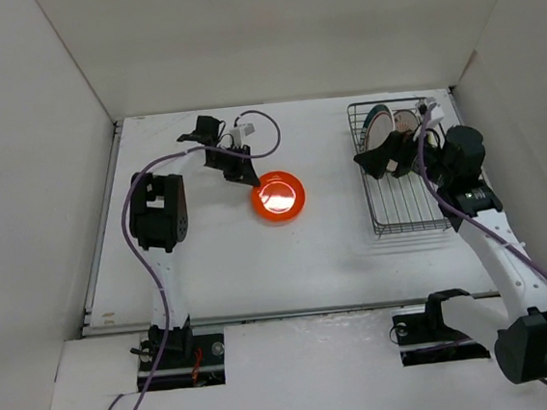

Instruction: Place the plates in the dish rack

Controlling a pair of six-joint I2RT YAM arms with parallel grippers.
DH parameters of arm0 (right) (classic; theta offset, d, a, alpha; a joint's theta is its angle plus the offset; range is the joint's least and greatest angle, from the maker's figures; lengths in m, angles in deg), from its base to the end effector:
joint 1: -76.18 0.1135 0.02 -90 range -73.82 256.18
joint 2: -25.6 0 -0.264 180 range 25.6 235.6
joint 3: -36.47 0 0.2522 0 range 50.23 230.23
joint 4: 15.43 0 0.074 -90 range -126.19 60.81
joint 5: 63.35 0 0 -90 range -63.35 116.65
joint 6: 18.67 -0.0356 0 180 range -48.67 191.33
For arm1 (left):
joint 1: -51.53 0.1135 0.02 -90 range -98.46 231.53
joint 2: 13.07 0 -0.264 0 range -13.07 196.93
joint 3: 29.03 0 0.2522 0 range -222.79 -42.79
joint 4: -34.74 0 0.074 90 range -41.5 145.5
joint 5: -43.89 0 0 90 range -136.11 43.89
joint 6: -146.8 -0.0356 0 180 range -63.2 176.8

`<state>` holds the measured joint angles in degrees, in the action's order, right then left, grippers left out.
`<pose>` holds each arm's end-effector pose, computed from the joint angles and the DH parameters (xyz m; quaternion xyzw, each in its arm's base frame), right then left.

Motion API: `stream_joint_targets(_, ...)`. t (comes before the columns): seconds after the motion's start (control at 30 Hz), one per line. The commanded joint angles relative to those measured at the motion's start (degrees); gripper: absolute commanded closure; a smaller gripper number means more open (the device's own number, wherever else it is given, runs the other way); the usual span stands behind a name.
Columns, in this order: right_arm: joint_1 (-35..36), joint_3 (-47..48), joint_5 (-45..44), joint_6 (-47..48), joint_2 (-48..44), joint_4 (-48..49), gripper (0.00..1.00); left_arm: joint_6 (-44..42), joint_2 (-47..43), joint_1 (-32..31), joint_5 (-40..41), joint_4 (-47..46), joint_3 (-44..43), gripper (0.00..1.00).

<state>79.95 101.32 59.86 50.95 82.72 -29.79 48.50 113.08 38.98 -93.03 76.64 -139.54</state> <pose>0.2279 0.0346 0.3571 -0.0847 0.7356 0.3420 0.5786 0.4545 -0.1278 0.1757 0.2688 0.8461 -0.3915 0.2420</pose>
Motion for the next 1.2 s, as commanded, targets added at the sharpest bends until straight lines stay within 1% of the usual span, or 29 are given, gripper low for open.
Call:
stream_joint_targets(0.0,2.38,-1.61,3.00,0.86,-0.35,7.98,0.00,-8.74,-5.46,1.92,-12.04,8.15,-3.88,1.00)
stream_joint_targets(0.07,3.26,-3.01,3.00,0.87,0.35,9.73,0.00,-10.86,-10.36,2.63,-15.12,9.82,-4.41,1.00)
stream_joint_targets(0.1,4.04,-3.01,4.48,0.87,0.36,10.52,0.00,-12.34,-12.05,3.15,-15.83,9.83,-4.41,1.00)
stream_joint_targets(0.2,5.89,-5.91,6.25,-0.62,2.81,16.32,0.00,-14.46,-18.12,3.15,-15.84,11.84,-4.41,1.00)
stream_joint_targets(0.23,7.12,-7.05,6.95,-1.58,4.04,19.64,0.00,-15.25,-20.65,3.15,-15.84,11.85,-3.89,1.00)
stream_joint_targets(0.27,7.74,-7.06,6.95,-2.20,4.83,21.33,0.00,-15.26,-20.68,3.15,-15.84,11.85,-3.36,1.00)
stream_joint_targets(0.37,10.81,-7.58,8.27,-3.96,8.17,26.33,0.00,-15.26,-24.36,3.15,-17.85,11.85,-1.52,1.00)
stream_joint_targets(0.4,11.78,-6.98,8.27,-5.10,10.88,27.48,0.00,-15.26,-25.59,2.54,-17.86,12.37,-1.51,1.00)
stream_joint_targets(0.53,18.28,-4.08,6.78,-5.63,16.87,29.69,0.00,-15.26,-27.79,1.22,-17.34,12.99,-1.51,1.00)
stream_joint_targets(0.57,20.81,-3.46,6.08,-5.63,17.84,29.69,0.00,-15.26,-27.80,0.70,-17.33,12.99,-1.51,1.00)
stream_joint_targets(0.7,25.92,-0.73,4.32,-6.34,21.53,31.80,0.01,-14.21,-28.85,0.16,-17.33,12.99,-1.51,1.00)
stream_joint_targets(0.87,27.26,0.50,4.32,-8.09,24.18,33.73,0.02,-12.97,-28.85,-0.36,-17.33,12.46,-1.51,1.00)
stream_joint_targets(0.93,27.26,0.50,2.66,-8.62,24.18,33.74,0.10,-12.97,-29.37,-0.36,-18.64,12.46,-0.99,1.00)
stream_joint_targets(0.97,27.26,0.50,1.95,-8.62,24.18,33.74,0.26,-12.97,-29.38,-0.36,-18.65,12.46,-0.98,1.00)
stream_joint_targets(1.03,26.73,0.50,1.94,-9.15,24.18,33.74,0.45,-12.45,-29.38,-0.36,-18.65,11.94,-0.98,1.00)
stream_joint_targets(1.1,26.21,0.50,1.25,-9.93,24.18,33.74,0.73,-11.58,-29.38,-0.36,-18.65,11.42,-0.46,1.00)
stream_joint_targets(1.13,26.20,0.50,0.63,-10.46,24.18,33.74,0.91,-11.57,-29.38,-0.36,-17.78,11.41,-0.46,1.00)
stream_joint_targets(1.17,25.50,0.50,0.10,-10.47,23.57,33.21,0.94,-11.57,-29.38,-0.36,-17.16,10.71,-0.46,0.97)
